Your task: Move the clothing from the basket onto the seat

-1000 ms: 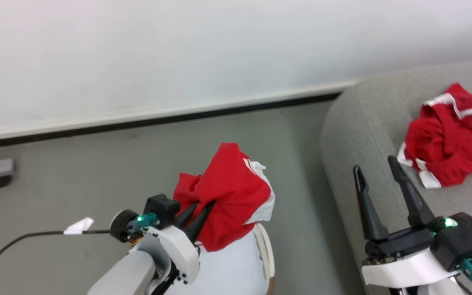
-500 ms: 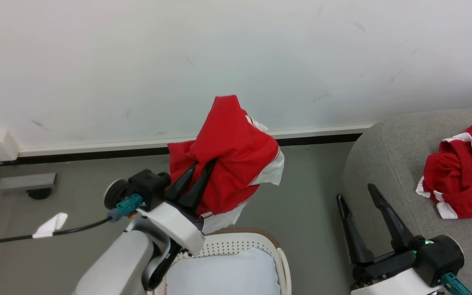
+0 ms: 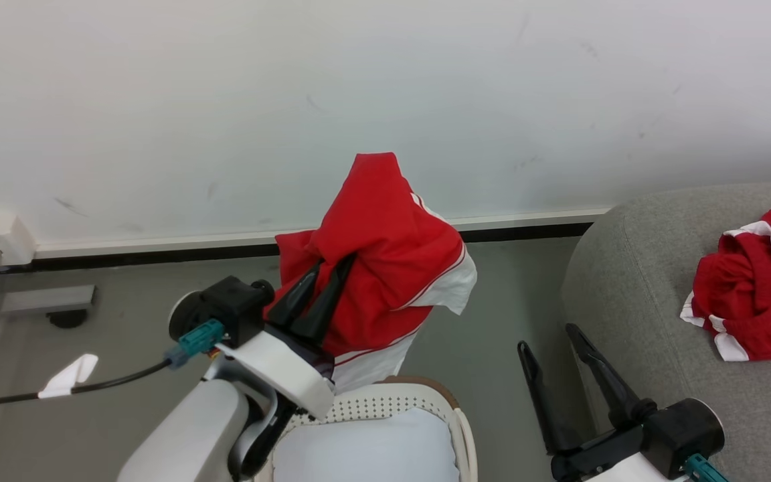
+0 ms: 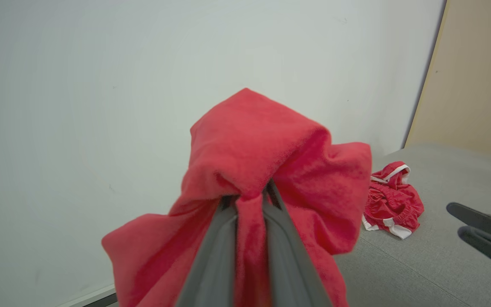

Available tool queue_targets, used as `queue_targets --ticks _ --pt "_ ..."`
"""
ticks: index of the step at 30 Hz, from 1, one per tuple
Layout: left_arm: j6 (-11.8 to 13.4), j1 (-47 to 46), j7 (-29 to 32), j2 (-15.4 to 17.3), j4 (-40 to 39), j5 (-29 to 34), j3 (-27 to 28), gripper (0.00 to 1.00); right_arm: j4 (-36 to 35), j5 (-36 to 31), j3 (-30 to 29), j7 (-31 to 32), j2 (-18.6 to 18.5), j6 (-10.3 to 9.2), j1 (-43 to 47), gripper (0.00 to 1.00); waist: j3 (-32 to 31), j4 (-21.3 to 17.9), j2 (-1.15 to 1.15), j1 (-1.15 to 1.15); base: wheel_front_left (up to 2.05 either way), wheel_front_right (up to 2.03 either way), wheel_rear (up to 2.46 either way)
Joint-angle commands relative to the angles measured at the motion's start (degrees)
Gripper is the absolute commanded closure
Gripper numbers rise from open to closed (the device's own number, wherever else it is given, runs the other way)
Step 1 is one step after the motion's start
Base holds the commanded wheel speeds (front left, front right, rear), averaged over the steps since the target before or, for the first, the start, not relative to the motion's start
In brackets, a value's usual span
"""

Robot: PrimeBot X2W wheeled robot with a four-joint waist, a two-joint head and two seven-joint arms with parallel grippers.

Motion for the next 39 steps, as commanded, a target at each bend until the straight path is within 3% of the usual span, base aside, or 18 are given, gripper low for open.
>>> queue_targets --ticks 1,11,24,33,37,38,39 --pt "0.1 0.8 0.1 -0.1 -0.3 -0.5 -0.1 1.00 0.4 0.4 0.6 0.0 -0.5 -0.13 -0.5 0.00 0.0 0.1 0.00 0.01 0.00 0.00 0.00" --pt "0.1 0.5 0.4 -1.0 -0.2 -0.7 -1.2 1.00 4.0 -0.8 6.5 0.0 -2.2 -0.13 -2.6 0.00 -0.4 1.6 0.00 0.01 0.00 0.00 0.00" --pt "-1.4 1.2 0.8 -5.5 0.8 -1.1 -6.1 1.00 16.8 0.6 19.6 0.1 -1.6 -0.13 -10.7 0.00 -1.5 6.5 0.00 0.01 0.00 0.00 0.00" --pt "-2.9 2.0 2.2 -8.2 -0.2 -1.3 -11.2 1.00 23.0 1.0 21.8 0.1 -0.6 -0.13 -15.1 0.00 -2.0 10.3 0.00 0.01 0.00 0.00 0.00" --pt "-3.4 2.6 2.8 -8.9 -0.3 -1.4 -13.6 1.00 23.8 0.1 17.6 0.0 -0.4 -0.14 -16.0 0.02 -2.2 11.3 0.00 0.01 0.00 0.00 0.00" --pt "-3.5 2.7 2.9 -9.0 -0.3 -1.4 -13.9 1.00 23.6 -0.3 16.7 0.0 -0.3 -0.13 -16.1 0.47 -2.2 11.5 0.00 0.01 0.00 0.00 0.00" --pt "-3.6 2.7 2.8 -8.9 -0.2 -1.5 -14.1 1.00 23.3 -0.4 15.8 0.0 -0.2 -0.14 -16.0 0.83 -2.2 11.6 0.00 0.01 0.00 0.00 0.00"
